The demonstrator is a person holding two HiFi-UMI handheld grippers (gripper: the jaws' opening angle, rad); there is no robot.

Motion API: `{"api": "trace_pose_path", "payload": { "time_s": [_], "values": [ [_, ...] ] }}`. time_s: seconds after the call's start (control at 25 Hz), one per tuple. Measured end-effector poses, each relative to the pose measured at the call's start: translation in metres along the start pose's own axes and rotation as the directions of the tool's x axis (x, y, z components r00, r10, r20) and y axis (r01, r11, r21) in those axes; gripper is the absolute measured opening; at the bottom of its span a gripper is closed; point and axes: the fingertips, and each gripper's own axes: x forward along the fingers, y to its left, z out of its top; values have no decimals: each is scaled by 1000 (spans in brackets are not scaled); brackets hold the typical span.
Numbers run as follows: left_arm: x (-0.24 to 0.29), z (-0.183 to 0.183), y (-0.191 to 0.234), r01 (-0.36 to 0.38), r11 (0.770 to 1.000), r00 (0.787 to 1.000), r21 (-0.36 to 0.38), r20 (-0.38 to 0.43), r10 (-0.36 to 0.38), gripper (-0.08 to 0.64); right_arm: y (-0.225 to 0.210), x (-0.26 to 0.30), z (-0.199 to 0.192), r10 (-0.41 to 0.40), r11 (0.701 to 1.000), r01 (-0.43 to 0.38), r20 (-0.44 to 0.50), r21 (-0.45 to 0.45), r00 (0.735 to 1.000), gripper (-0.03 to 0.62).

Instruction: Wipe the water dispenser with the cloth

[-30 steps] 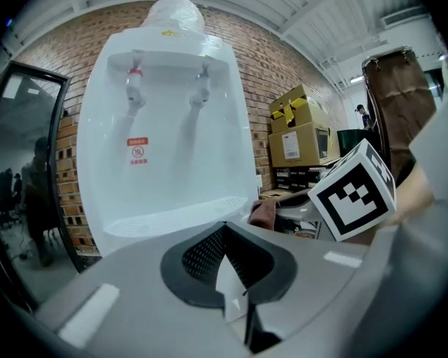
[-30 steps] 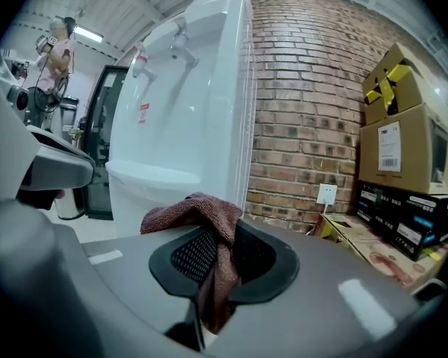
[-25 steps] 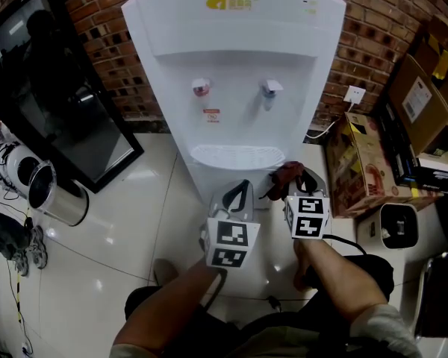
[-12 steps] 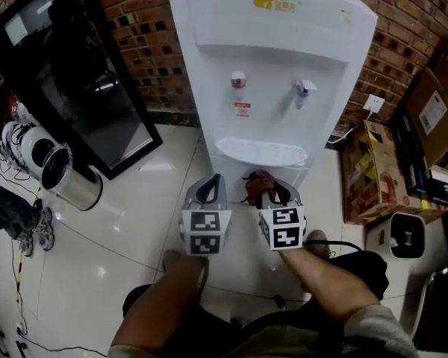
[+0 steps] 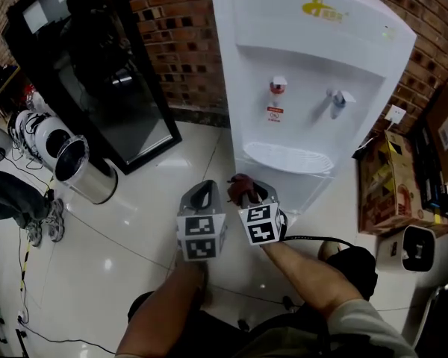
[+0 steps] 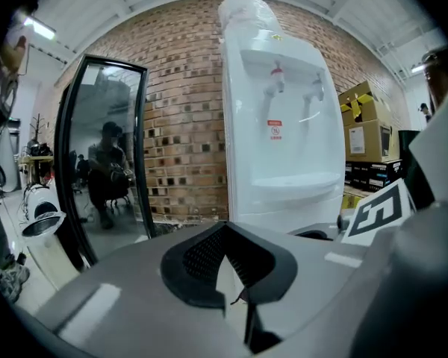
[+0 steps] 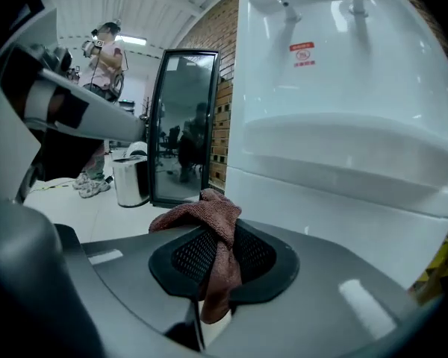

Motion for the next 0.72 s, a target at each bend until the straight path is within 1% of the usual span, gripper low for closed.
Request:
{"api": "trace_pose_path", "payload": {
  "time_s": [0.16, 0.32, 0.52, 0.72],
  "values": [
    [3, 2, -3, 32, 999, 999, -9, 0, -32, 0, -5, 21, -8, -26, 1000, 26, -30, -5, 999, 71],
    [11, 3, -4, 55, 998, 998, 10, -9, -55, 0, -12, 33, -8, -38, 999, 38, -36, -9, 999, 71],
    [22, 1, -13, 79, 996, 997, 27, -24, -79, 0, -17, 28, -10, -31, 999, 30, -40, -16, 999, 71],
    [28, 7, -34, 115, 993, 993, 37, -17, -115, 0, -37, 12, -12, -57, 998, 56, -46, -20, 997, 71]
  ]
}}
